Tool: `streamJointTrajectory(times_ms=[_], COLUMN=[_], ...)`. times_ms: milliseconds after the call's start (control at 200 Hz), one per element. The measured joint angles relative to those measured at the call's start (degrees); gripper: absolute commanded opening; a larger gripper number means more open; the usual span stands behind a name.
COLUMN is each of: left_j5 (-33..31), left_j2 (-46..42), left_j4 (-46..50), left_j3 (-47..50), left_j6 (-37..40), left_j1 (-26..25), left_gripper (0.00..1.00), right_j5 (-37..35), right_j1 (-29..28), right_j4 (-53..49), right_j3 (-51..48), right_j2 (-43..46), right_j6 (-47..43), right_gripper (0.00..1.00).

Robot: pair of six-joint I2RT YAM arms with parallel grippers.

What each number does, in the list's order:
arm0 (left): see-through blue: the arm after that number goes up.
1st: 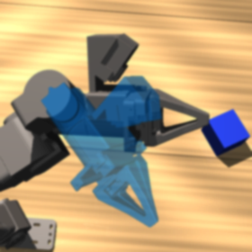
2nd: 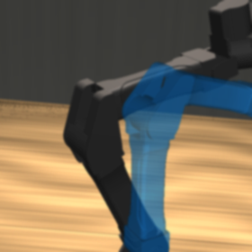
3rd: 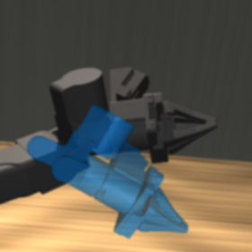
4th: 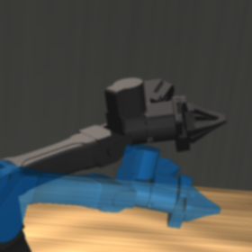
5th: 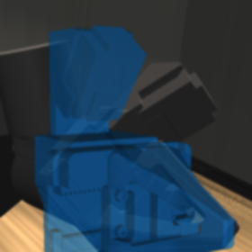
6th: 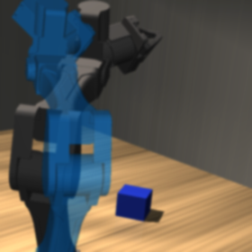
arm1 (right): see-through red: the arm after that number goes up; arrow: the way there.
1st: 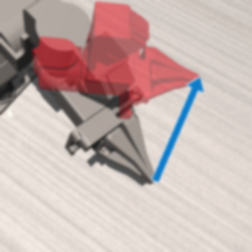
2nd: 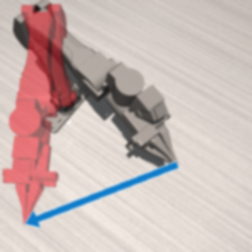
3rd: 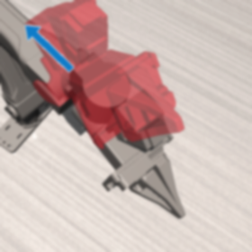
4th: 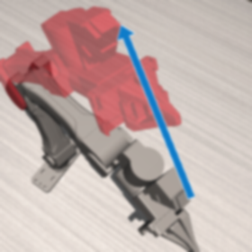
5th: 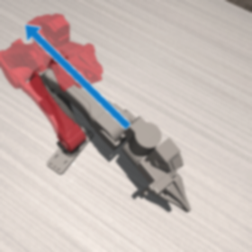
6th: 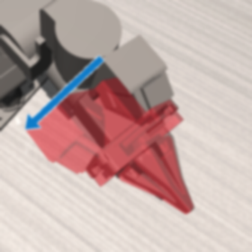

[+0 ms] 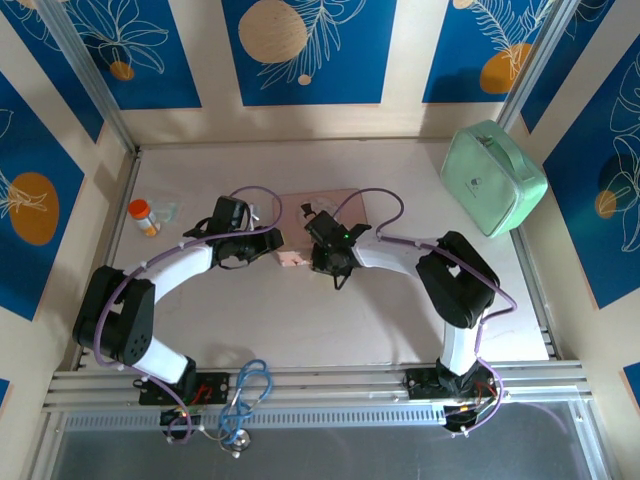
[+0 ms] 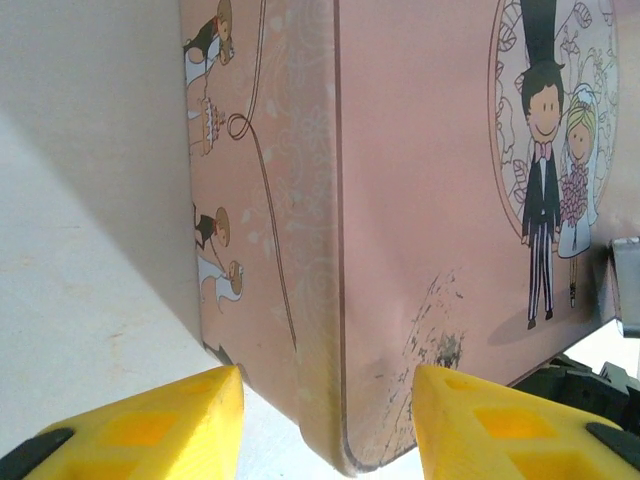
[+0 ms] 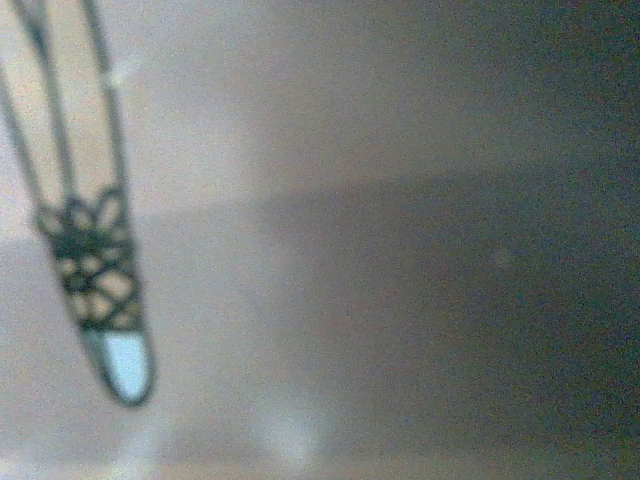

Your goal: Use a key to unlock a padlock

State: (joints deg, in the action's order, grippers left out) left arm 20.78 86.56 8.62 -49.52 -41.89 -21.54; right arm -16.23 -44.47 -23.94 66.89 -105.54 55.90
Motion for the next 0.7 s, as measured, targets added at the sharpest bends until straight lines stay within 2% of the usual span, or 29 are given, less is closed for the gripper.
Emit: streamJointTrajectory(times_ms=[210, 335, 565, 700], left_j5=[0.0, 0.0, 0.0, 0.0], left_j2=[0.0, 0.0, 0.0, -0.3], left_j4=[0.2, 0.4, 1.5, 2.1], left_j3=[0.0, 0.0, -0.6, -1.7], left_j6=[0.0, 0.4, 0.4, 0.4], left_j1=[0.0, 0.0, 0.0, 0.0], left_gripper=[0.48, 0.54, 0.59, 0.59], right_j5=[0.4, 0.2, 0.0, 0.2], right_j1=[0.3, 0.0, -0.7, -0.4], right_j4=[-0.2, 1.7, 5.2, 9.1], right_j3=[0.8, -1.0, -8.0, -10.4], right_j2=[-0.4, 0.6, 5.5, 6.4], right_j6=[0.3, -0.9, -4.3, -8.0], right_gripper=[0.49, 0.56, 0.56, 0.50])
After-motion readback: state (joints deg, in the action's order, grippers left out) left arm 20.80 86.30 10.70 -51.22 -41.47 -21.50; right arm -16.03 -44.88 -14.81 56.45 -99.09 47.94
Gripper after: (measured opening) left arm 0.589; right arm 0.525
